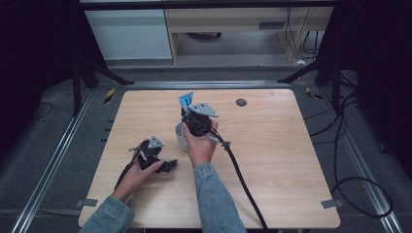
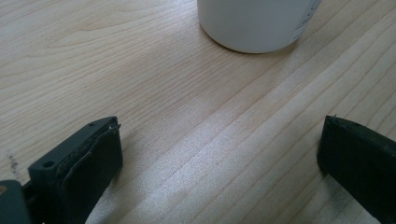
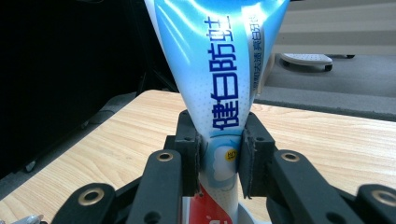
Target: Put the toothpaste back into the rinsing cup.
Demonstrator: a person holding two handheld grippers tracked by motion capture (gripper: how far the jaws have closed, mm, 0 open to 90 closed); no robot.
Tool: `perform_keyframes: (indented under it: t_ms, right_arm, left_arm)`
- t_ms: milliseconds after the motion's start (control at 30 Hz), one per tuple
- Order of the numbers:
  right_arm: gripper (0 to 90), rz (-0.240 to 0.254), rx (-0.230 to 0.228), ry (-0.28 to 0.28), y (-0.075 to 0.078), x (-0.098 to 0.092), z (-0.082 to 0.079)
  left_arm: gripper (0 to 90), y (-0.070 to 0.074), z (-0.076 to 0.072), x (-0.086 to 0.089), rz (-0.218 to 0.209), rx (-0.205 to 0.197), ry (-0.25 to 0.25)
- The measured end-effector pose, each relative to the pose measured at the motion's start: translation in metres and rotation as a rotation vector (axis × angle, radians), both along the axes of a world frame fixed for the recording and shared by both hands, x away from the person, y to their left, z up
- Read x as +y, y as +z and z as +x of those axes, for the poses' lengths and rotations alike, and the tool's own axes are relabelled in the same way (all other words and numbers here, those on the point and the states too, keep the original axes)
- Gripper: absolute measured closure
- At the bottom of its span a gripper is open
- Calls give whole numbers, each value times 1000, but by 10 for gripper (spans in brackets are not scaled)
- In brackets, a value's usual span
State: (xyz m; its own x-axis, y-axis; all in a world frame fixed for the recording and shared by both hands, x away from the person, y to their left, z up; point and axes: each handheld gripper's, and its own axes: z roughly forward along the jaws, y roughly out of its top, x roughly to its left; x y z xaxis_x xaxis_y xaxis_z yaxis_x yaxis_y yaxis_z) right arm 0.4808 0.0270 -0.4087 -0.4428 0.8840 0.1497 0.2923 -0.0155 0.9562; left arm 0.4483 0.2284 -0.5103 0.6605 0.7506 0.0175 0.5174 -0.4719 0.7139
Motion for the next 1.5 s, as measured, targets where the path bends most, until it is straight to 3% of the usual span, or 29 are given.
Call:
perform_keyframes:
  t_ms: [1500]
  right_arm:
    - [722, 39, 48, 2, -18, -4, -5]
  left_arm:
    - [0, 0, 0, 0, 5, 2, -5]
